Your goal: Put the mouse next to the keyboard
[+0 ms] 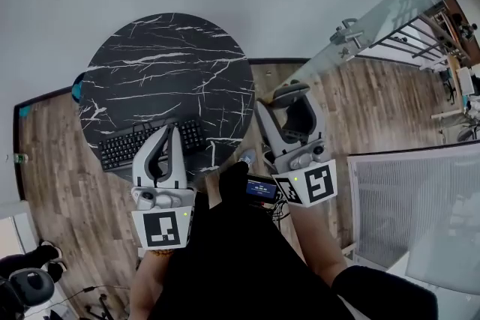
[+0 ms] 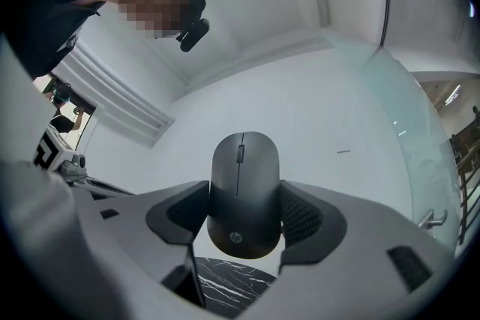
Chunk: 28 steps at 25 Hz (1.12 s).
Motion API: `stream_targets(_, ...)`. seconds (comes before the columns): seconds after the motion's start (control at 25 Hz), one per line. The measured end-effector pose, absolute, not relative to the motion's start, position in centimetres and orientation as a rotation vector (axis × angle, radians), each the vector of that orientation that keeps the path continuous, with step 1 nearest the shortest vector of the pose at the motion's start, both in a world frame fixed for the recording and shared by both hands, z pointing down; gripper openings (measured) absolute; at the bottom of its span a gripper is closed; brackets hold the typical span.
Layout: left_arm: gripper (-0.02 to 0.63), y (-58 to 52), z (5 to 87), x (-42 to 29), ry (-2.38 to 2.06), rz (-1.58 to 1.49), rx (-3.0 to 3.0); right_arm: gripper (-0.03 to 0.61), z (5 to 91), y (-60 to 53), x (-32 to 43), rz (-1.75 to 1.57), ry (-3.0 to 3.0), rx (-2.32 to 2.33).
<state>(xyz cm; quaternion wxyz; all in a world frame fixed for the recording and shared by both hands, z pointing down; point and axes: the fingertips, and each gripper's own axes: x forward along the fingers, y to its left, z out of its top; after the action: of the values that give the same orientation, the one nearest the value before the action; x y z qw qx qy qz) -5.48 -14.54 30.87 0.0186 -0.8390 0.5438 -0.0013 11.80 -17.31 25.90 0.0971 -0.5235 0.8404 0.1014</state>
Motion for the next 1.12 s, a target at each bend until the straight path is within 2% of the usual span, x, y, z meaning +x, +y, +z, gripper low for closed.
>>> stream_targets(1.12, 0.006, -14.6, 32.9, -7.7, 1.743, -0.070, -2.592, 0.299, 37.4, -20.4, 9.9, 0.002, 2.628, -1.577)
